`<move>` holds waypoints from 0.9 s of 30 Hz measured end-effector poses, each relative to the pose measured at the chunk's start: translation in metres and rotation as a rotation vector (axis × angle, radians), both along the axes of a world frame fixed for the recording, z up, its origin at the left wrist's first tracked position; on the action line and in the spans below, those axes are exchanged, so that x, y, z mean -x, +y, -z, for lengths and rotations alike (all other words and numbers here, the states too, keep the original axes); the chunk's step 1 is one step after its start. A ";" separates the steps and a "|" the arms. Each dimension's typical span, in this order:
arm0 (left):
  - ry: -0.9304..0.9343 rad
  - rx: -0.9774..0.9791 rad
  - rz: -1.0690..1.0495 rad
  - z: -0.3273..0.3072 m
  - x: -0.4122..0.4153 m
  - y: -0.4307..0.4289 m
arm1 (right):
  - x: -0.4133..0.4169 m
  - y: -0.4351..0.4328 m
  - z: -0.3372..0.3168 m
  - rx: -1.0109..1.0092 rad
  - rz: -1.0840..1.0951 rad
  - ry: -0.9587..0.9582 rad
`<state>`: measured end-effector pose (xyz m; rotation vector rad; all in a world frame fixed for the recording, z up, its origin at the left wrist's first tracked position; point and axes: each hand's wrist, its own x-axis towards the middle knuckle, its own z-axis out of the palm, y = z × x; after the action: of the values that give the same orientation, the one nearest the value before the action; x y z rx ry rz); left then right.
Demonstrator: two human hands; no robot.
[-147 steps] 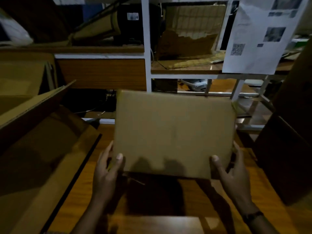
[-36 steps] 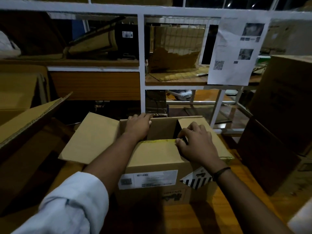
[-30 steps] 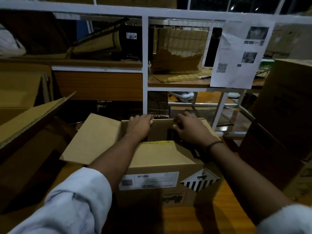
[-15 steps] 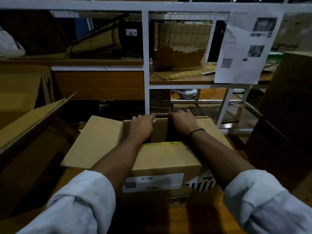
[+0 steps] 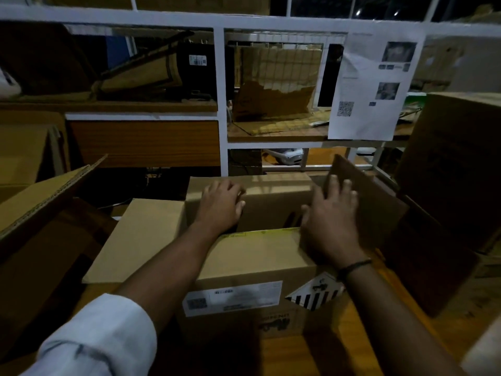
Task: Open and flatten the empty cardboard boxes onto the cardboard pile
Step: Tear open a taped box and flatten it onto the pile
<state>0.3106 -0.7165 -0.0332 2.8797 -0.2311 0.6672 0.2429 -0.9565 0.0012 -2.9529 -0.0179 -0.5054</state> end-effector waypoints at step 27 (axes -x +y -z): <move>0.581 0.270 0.480 -0.052 0.042 -0.005 | -0.009 -0.048 0.001 -0.428 -0.222 -0.231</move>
<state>0.2686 -0.7219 0.0185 2.4760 -0.6517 -0.2078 0.2519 -1.0047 0.0005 -2.4279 -0.2298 -0.7119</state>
